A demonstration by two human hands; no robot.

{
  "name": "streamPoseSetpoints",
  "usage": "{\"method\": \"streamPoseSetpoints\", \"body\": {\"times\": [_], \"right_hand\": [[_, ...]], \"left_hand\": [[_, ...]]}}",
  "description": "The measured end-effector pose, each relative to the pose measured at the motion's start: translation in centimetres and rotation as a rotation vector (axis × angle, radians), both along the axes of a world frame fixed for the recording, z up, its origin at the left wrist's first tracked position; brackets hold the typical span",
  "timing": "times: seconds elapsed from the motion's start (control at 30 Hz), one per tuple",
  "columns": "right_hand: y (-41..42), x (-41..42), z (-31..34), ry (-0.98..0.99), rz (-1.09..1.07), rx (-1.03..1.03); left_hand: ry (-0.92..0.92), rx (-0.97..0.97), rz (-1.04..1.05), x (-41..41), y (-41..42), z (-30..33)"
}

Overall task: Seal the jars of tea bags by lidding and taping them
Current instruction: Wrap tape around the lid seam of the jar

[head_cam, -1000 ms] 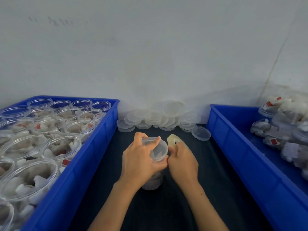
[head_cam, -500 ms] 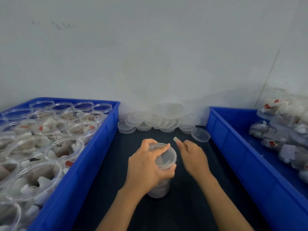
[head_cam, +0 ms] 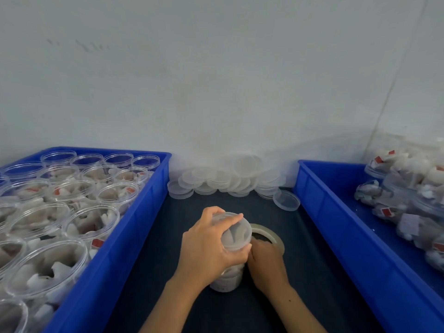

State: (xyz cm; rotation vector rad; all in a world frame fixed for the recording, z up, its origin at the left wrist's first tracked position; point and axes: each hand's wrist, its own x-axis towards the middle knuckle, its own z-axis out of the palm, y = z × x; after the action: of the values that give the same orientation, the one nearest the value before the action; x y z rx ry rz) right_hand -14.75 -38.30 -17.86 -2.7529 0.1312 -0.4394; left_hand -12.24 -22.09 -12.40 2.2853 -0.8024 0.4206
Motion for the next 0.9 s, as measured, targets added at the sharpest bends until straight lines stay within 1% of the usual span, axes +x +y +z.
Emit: {"method": "streamPoseSetpoints", "body": {"times": [0.07, 0.13, 0.17, 0.2, 0.23, 0.27, 0.3, 0.33, 0.4, 0.43, 0.6, 0.67, 0.73, 0.9], "right_hand": [[0.0, 0.0, -0.2, 0.003, 0.027, -0.054], [-0.1, -0.1, 0.2, 0.001, 0.004, -0.099], [0.0, -0.3, 0.6, -0.028, -0.012, -0.102], [0.0, -0.7, 1.2, -0.088, -0.001, -0.026], [0.3, -1.2, 2.0, -0.144, 0.042, 0.198], [0.7, -1.8, 2.9, -0.178, 0.122, 0.509], [1.0, -2.3, 3.6, -0.162, 0.221, 0.795], [1.3, -2.7, 4.2, -0.125, 0.319, 0.955], [1.9, -3.2, 4.7, -0.087, 0.48, 1.007], [2.3, -3.3, 4.8, -0.082, 0.514, 1.008], [2.7, -2.8, 3.6, -0.078, 0.46, 1.136], [2.5, -2.6, 3.0, -0.061, 0.461, 1.194], [2.4, -2.5, 2.8, -0.054, 0.483, 1.228], [1.9, -2.3, 2.6, -0.037, 0.5, 1.296]], "left_hand": [[-0.006, 0.002, -0.004, 0.0, 0.0, 0.0], [-0.007, -0.001, -0.011, 0.0, 0.1, 0.0], [-0.006, -0.004, -0.013, 0.0, 0.1, 0.0], [-0.005, -0.007, -0.019, 0.1, 0.2, 0.1], [-0.004, -0.007, -0.031, 0.2, 0.2, 0.1], [-0.008, -0.006, -0.046, 0.2, 0.2, 0.1], [-0.015, -0.008, -0.059, 0.3, 0.3, 0.1], [-0.017, -0.025, -0.069, 0.4, 0.4, -0.1], [0.016, -0.112, -0.082, 0.4, 0.5, -0.4], [0.055, -0.173, -0.093, 0.4, 0.5, -0.7], [0.313, -0.515, -0.203, 0.5, 0.7, -2.6], [0.396, -0.57, -0.266, 0.5, 0.8, -3.1], [0.441, -0.601, -0.304, 0.7, 0.8, -3.6], [0.468, -0.625, -0.335, 1.0, 0.9, -3.9]]}}
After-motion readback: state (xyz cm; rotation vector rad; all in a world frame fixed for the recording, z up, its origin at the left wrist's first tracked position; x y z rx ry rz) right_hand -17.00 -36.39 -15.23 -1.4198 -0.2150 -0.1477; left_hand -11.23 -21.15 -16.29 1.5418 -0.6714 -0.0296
